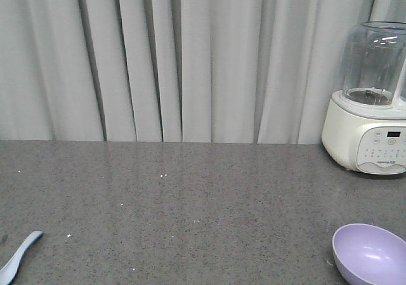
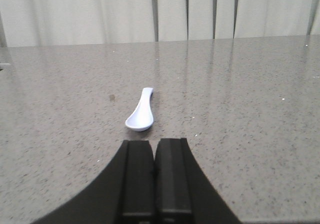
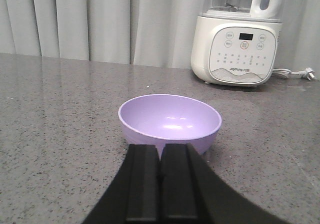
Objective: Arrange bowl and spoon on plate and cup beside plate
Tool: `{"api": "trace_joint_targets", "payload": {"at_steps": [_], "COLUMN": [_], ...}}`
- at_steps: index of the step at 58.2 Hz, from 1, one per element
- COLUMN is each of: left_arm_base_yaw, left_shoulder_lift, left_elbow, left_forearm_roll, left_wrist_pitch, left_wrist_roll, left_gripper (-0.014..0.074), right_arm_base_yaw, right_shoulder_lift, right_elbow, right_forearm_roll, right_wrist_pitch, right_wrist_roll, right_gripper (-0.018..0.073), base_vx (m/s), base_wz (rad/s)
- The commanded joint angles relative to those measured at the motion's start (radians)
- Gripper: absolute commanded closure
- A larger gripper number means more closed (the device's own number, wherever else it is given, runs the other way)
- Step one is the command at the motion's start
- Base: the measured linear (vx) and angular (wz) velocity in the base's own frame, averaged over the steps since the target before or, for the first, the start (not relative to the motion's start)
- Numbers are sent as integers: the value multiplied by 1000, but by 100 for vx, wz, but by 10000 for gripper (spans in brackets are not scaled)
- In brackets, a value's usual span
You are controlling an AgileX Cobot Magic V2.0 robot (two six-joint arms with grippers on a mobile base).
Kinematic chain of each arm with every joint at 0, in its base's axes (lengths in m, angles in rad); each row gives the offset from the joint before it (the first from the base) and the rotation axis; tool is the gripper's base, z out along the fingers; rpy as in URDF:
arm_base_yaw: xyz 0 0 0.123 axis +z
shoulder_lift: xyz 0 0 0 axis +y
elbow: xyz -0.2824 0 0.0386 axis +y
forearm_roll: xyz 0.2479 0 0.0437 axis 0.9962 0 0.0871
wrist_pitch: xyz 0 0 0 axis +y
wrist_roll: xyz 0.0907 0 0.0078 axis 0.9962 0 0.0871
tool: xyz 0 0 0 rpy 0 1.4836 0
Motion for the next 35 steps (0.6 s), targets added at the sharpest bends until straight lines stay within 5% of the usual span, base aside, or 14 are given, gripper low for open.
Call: {"api": "trace_joint_targets", "payload": {"at_steps": [1,35], "left_arm_base_yaw": [-7,-7], "left_shoulder_lift": [15,15], "left_elbow": [23,23], "left_forearm_roll": [-7,-7], "left_wrist_pitch": [-81,-81], "left_wrist_roll": [-6,-6], "left_gripper": [602,602], "right_arm_base_yaw": [-6,-6], "right_shoulder_lift": [21,21], "right_elbow": [13,13], "right_forearm_roll": [-2,-2], "right_wrist_pitch": [-85,-83], "right_wrist_roll": [-6,-6], "right_gripper": [568,568], "base_vx": [7,1], "base_wz": [-12,-3]}}
